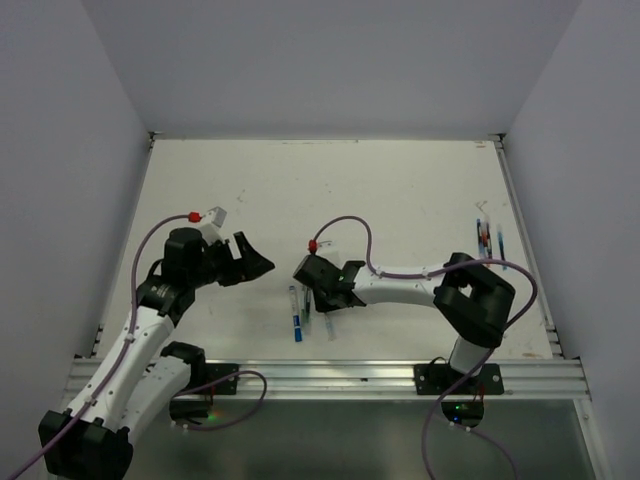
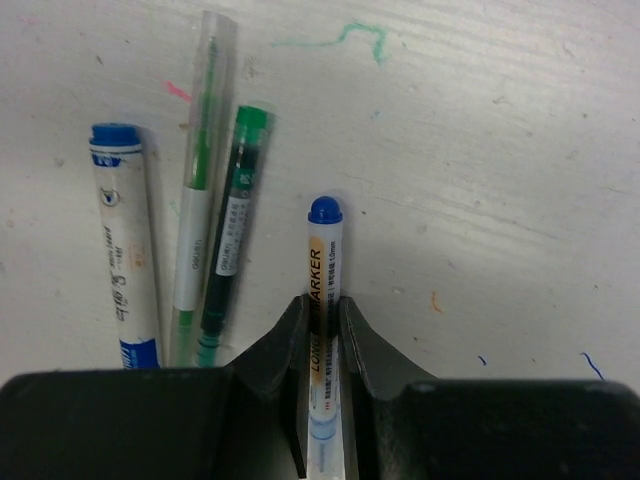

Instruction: Open the pen caps

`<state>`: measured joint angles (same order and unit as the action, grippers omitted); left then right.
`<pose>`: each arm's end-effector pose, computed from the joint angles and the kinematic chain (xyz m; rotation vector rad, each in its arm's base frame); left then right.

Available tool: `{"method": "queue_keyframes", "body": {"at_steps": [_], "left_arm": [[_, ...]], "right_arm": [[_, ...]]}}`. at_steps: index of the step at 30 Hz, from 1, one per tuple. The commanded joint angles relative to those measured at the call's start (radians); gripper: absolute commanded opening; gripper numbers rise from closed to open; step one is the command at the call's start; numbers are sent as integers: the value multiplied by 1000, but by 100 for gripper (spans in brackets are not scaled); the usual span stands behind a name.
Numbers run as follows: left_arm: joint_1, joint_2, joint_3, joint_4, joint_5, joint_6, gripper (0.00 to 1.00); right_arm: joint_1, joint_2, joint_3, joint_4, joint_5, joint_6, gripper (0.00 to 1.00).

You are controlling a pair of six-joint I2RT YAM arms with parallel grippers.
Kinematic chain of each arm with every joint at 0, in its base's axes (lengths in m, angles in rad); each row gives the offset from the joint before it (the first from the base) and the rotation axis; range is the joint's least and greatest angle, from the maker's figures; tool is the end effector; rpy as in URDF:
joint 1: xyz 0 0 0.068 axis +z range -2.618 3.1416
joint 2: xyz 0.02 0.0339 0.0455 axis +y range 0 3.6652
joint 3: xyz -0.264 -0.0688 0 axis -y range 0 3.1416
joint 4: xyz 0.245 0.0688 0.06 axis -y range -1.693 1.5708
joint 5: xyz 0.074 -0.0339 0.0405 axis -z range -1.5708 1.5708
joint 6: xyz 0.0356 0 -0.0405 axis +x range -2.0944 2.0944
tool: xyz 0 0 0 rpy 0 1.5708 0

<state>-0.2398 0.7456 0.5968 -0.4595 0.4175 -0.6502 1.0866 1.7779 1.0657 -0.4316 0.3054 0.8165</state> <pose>0.1565 -0.0531 0.2547 -0.2166 2.2720 -0.9437 0.1694 0.2992 0.1589 -0.2682 2.6278 0.2303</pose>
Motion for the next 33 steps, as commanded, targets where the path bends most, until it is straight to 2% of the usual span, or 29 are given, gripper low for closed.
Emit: {"method": "queue_keyframes", "body": {"at_steps": [1,6,10,15,21,25,29,33], "left_arm": [[-47,41,-11,142,99,1,84],[-228,113,12,217,-9,-55,83],[-332,65,-34,364,-71,-91,86],[-434,104,-57,501,-65,-92,82],[-639,256,-57,665,-83,-126,76],[-716,265,-63,715,-149,-134,78],[-747,259,-81,786,-157,-135,80],[-765,270,-118,864,-157,-160,81]], "right_arm": [[-11,-81,-70,-3,54,24,0],[-112,-238,-160,77,-37,-23,0],[-220,-362,-229,105,-106,-76,0],[-257,-533,-286,149,-138,-108,0],[-271,-681,-342,182,-147,-90,0],[-301,-799,-381,183,-175,-71,0],[-310,-873,-414,194,-209,-28,0],[-310,-920,-464,284,-255,15,0]]}}
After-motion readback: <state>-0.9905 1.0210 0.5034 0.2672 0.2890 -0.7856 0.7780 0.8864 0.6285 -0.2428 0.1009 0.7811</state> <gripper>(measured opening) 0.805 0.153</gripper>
